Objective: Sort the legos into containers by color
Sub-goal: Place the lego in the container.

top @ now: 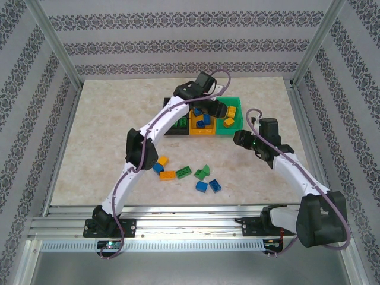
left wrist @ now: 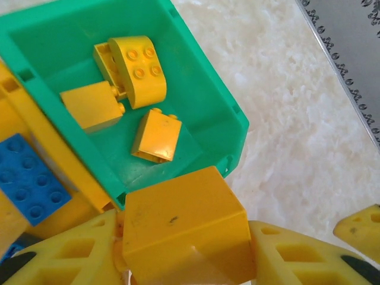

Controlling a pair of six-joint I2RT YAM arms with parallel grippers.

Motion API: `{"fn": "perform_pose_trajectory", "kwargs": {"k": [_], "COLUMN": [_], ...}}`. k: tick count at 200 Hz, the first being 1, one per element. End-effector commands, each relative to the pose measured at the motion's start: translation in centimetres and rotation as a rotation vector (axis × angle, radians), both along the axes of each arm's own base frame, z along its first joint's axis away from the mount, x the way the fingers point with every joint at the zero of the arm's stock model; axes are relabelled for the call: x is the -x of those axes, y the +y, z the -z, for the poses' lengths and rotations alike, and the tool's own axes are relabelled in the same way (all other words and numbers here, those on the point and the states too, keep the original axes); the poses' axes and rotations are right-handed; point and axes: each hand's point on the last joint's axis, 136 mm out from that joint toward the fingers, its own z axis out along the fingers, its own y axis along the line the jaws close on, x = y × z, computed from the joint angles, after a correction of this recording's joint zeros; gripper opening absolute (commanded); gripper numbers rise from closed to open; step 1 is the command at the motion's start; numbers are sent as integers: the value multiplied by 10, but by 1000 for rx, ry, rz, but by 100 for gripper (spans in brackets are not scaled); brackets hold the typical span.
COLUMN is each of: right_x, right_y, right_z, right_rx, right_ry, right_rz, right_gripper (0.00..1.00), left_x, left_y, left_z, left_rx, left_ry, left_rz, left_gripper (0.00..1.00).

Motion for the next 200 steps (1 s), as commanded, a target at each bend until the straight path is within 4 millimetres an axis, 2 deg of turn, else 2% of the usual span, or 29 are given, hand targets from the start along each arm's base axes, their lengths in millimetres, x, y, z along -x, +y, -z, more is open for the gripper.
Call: {"fn": "perform_pose_trajectory", "kwargs": {"k": [1,29,40,53,93,111,128,135,144,153,170,200], "right_x": [12,19,21,23,27,29,33,36,40,43,52,68], "right_y": [4,5,5,5,12,24,37,45,55,65,84,111], "right_z": [4,2,0,-1,7,12,18,21,24,27,32,41], "right_rx": [-42,-46,-45,-46,-70,-69,-56,-52,-48,-45,-34,-39], "right_ry": [31,32,33,28,60,80,103,112,126,138,165,220], "right_rz": [-18,-23,-25,-24,-39,-75,-118,-143,-174,-210,-280,-385], "right_gripper": [56,56,56,56,56,56,56,56,56,56,56,56], "left_x": [-10,-16,-16,-15,-4,3,12,16,20,25,34,47], "left_y": [-25,-38,-39,-36,-16,-4,9,15,23,30,45,82], "left_z": [-20,-26,-26,-27,-40,-48,-47,-41,-44,-37,-36,-24], "left_rx": [145,221,227,212,118,76,23,1,-3,-6,17,43], "left_ry": [-18,-26,-26,-31,-68,-82,-82,-70,-74,-60,-63,-36], "left_rz": [-11,-2,-2,2,18,26,24,20,11,-1,-34,-110], "left_gripper": [55,60,66,71,73,74,74,74,74,74,74,74]}}
